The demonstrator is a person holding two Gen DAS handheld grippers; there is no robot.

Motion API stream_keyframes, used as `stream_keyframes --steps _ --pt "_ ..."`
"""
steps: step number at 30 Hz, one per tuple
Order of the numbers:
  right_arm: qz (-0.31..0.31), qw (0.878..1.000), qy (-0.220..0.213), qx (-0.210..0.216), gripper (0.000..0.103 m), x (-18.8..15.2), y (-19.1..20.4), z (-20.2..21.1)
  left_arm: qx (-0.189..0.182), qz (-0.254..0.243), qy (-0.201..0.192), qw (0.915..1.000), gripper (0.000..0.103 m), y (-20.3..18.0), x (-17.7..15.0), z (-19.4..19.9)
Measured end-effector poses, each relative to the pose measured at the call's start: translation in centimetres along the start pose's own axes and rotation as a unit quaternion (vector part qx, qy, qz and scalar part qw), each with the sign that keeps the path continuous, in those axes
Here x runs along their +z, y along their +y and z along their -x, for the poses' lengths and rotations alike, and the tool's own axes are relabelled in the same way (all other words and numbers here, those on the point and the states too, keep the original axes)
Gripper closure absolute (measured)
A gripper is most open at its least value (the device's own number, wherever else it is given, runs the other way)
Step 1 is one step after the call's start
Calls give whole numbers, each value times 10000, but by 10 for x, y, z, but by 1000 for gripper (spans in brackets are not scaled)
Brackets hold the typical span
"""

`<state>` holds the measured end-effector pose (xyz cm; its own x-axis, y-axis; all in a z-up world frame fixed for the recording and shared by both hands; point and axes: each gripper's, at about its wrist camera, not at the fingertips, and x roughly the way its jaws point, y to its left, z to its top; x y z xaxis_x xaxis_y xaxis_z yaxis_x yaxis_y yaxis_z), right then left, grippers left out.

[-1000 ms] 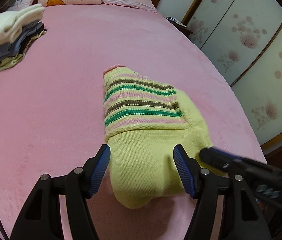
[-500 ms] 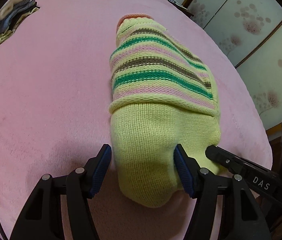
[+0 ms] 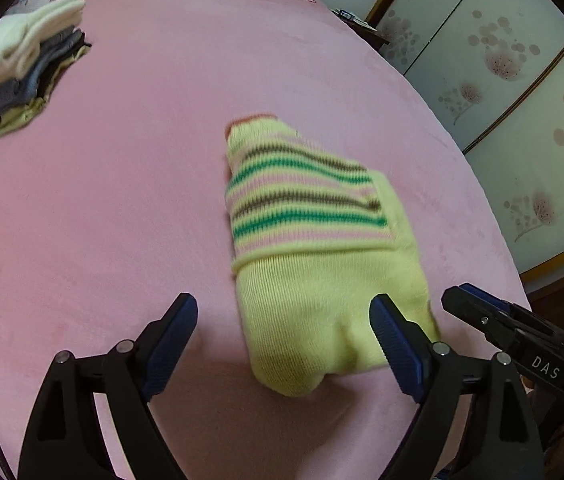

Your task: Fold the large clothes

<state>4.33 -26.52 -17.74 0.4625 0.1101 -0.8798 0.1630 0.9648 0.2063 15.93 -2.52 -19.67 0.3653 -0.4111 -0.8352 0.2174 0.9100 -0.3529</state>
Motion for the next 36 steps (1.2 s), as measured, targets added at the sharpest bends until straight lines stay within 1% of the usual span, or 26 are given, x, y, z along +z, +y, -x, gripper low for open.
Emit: stream_keyframes --steps 1,2,4,6,8,10,12,14,15,16,19,20,22,24,26,29,32,36 --pt "52 10000 -25 -27 54 3 -1 3 3 -25 -39 10000 7 -2 3 4" --pt "83 9999 -65 -56 50 6 -1 6 5 -55 -128 9999 1 -3 5 8" --pt "70 9999 -152 -34 43 13 -3 9 57 -94 -248 9996 1 -5 11 13" --pt "-50 9998 -178 18 36 17 -7 8 41 -90 -143 9998 1 -4 17 10" --pt "-105 9997 -205 31 35 19 -10 5 5 -34 -109 9999 1 -1 21 9" --pt "-28 9995 -324 -18 35 20 -12 4 7 -36 -162 9999 1 -5 23 6" --pt "-10 9994 -347 75 35 20 -12 0 -35 -60 -161 9998 1 -5 25 0" --pt "-115 9995 -166 258 35 19 -15 -10 -190 -25 -54 9998 1 -4 25 -9" --pt "-184 9991 12 387 35 19 -17 -19 -272 0 -6 9996 1 -4 25 -13" --pt "-216 9987 104 439 35 18 -18 -23 -370 16 53 9993 1 -4 24 -18" --pt "-288 9978 296 526 35 16 -22 -38 -495 9 214 9985 1 -3 23 -31" --pt "-279 9973 338 596 35 17 -22 -42 -562 48 326 9979 1 -1 22 -38" --pt "-243 9967 420 657 35 18 -24 -51 -734 250 463 9959 1 7 20 -50" --pt "-198 9954 541 768 35 18 -24 -61 -791 497 594 9939 1 17 18 -63" --pt "-230 9940 661 840 35 19 -26 -72 -932 641 697 9911 1 24 15 -74" --pt "-369 9883 815 1238 35 21 -29 -87 -1059 765 771 9884 1 33 10 -86" --pt "-433 9825 888 1579 35 23 -32 -100 -1201 754 758 9870 1 36 6 -94" --pt "-740 9717 904 2054 36 24 -39 -115 -1243 636 627 9882 1 36 1 -101"
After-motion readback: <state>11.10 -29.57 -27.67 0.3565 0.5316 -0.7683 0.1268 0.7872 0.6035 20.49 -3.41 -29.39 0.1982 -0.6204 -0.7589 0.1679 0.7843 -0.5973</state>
